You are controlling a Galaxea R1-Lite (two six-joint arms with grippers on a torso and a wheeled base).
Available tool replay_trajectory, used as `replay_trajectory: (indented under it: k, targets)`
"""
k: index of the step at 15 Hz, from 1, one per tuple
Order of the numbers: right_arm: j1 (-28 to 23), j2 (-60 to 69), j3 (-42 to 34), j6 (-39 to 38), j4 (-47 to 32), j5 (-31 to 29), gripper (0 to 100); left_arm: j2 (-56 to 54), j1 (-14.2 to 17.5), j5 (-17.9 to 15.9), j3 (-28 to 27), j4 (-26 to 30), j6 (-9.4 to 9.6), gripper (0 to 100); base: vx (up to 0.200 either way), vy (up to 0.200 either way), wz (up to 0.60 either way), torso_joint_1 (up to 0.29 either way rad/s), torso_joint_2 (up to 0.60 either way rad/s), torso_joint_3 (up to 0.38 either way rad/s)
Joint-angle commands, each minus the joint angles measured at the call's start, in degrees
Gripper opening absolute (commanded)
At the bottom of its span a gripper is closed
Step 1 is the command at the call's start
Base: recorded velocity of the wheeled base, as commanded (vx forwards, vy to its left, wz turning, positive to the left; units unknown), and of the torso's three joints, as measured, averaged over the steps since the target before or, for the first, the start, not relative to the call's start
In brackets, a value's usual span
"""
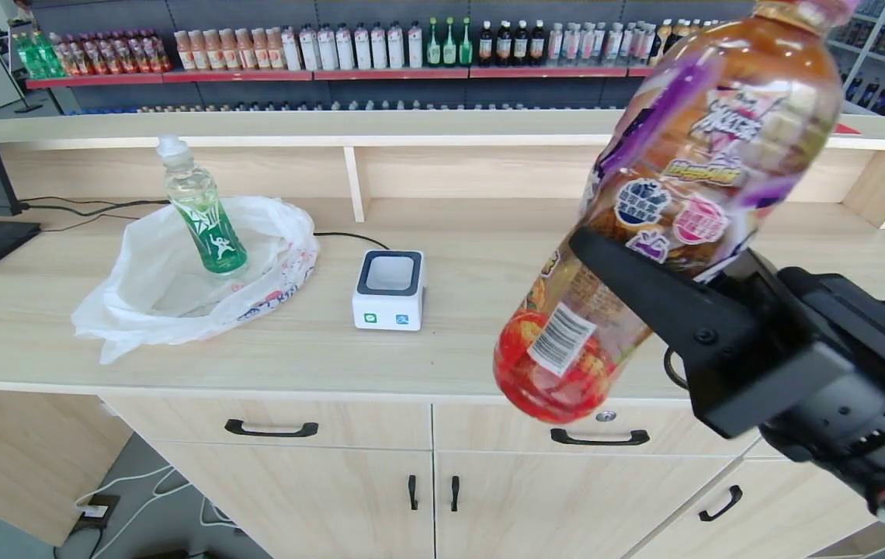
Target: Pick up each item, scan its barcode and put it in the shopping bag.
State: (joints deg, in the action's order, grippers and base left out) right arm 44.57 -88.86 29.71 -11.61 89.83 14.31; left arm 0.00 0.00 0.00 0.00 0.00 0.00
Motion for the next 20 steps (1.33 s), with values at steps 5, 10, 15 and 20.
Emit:
replay_trajectory:
  k: [5,10,15,20]
  targets:
    - [-16.53,-13.54,11.86,14.42,0.17,0.1,0,0.0,0.0,0.0,0.0,0.0,0.09,100,0.0,0.0,0.0,0.0,0.0,0.0]
    - [-18.38,-15.03,8.96,22.59,0.17,-0.25,0,0.09,0.0,0.0,0.0,0.0,0.0,100,0.0,0.0,0.0,0.0,0.0,0.0]
    - [-19.17,-14.5,10.46,19.34,0.17,-2.53,0,0.0,0.09,0.0,0.0,0.0,0.0,100,0.0,0.0,0.0,0.0,0.0,0.0]
    - [-18.9,-15.73,12.22,19.34,0.17,-2.53,0,0.0,0.0,0.0,0.0,-0.18,0.0,100,-0.08,0.0,0.0,0.003,0.0,0.001]
